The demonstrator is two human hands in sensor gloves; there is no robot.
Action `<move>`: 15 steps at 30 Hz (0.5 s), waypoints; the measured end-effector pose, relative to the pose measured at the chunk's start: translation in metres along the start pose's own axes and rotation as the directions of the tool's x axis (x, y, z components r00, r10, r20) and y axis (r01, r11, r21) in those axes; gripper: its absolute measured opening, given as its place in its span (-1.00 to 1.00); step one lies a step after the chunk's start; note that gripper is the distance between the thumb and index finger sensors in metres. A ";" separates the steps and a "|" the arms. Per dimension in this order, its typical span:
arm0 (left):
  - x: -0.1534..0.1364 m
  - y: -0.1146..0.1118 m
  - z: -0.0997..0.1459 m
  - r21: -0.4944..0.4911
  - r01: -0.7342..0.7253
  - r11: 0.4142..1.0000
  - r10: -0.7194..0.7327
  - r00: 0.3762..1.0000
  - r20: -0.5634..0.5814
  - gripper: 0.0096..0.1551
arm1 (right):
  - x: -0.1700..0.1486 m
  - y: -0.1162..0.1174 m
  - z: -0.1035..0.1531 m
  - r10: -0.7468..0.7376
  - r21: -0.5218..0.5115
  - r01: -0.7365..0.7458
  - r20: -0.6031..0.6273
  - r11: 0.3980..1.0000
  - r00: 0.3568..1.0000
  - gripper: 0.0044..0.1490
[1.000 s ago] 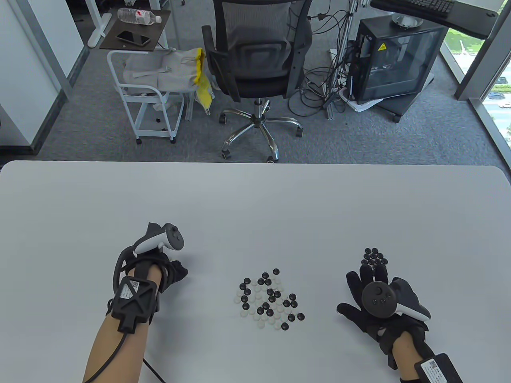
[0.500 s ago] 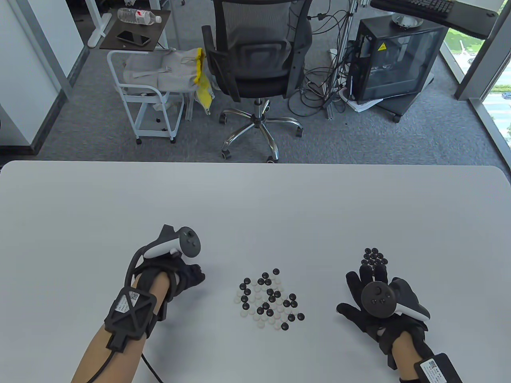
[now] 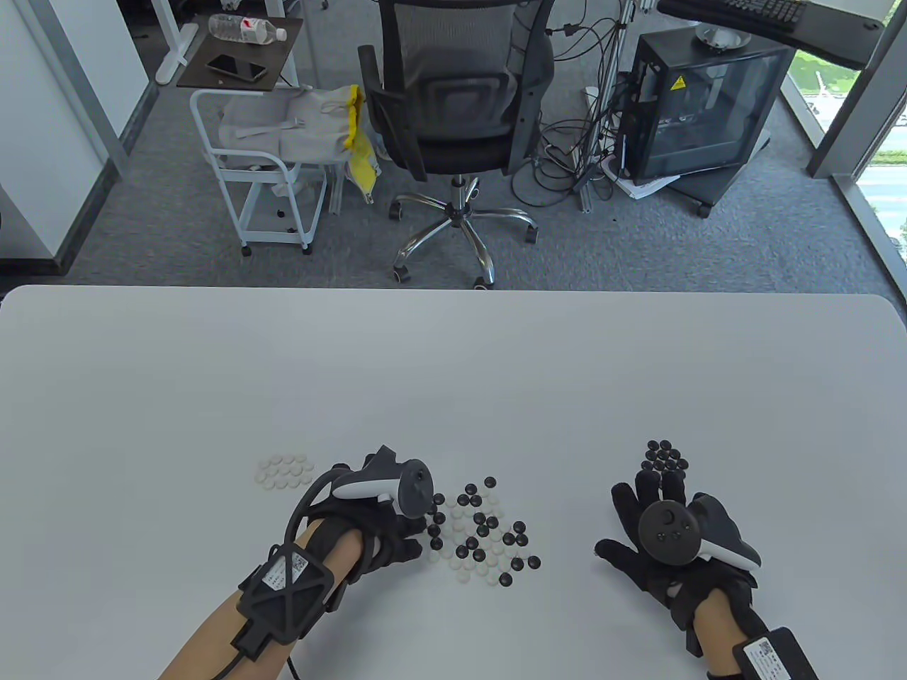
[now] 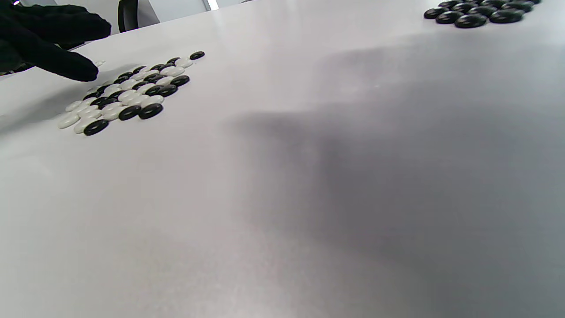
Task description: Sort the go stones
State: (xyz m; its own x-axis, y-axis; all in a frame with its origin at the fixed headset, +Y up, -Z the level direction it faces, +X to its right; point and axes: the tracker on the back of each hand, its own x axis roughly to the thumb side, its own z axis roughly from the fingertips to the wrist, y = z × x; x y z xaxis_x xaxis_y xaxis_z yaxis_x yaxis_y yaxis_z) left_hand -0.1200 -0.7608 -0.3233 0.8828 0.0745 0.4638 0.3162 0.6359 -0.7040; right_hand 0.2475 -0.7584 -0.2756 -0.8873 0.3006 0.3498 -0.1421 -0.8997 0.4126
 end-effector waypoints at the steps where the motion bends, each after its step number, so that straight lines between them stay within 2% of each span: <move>1: 0.002 -0.003 -0.003 -0.008 0.007 1.000 -0.007 1.000 0.004 -0.22 | 0.000 0.000 0.000 -0.001 -0.001 0.001 -0.001 1.000 1.000 0.12; 3: 0.003 -0.007 -0.004 -0.015 0.019 1.000 -0.020 1.000 -0.015 -0.23 | -0.001 0.000 0.000 -0.002 -0.001 0.002 -0.002 1.000 1.000 0.11; 7: -0.008 -0.018 0.007 0.005 0.013 1.000 -0.013 0.999 -0.037 -0.25 | -0.001 -0.001 0.001 0.001 -0.001 -0.001 -0.003 1.000 1.000 0.11; 10: -0.033 -0.034 0.022 0.006 -0.038 0.999 0.039 0.996 -0.084 -0.25 | -0.002 -0.001 0.001 0.002 0.003 -0.002 -0.005 1.000 1.000 0.11; 15: -0.098 -0.063 0.051 0.053 -0.233 0.971 0.239 0.952 -0.190 -0.27 | -0.003 -0.001 0.002 0.006 0.005 -0.006 -0.005 1.000 1.000 0.11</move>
State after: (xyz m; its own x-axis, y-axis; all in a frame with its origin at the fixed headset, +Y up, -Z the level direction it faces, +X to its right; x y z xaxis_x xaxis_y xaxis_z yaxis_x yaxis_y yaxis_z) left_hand -0.2439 -0.7689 -0.2971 0.9823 0.0768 0.1707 0.0825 0.6408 -0.7633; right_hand 0.2508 -0.7575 -0.2752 -0.8902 0.2939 0.3481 -0.1348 -0.8998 0.4149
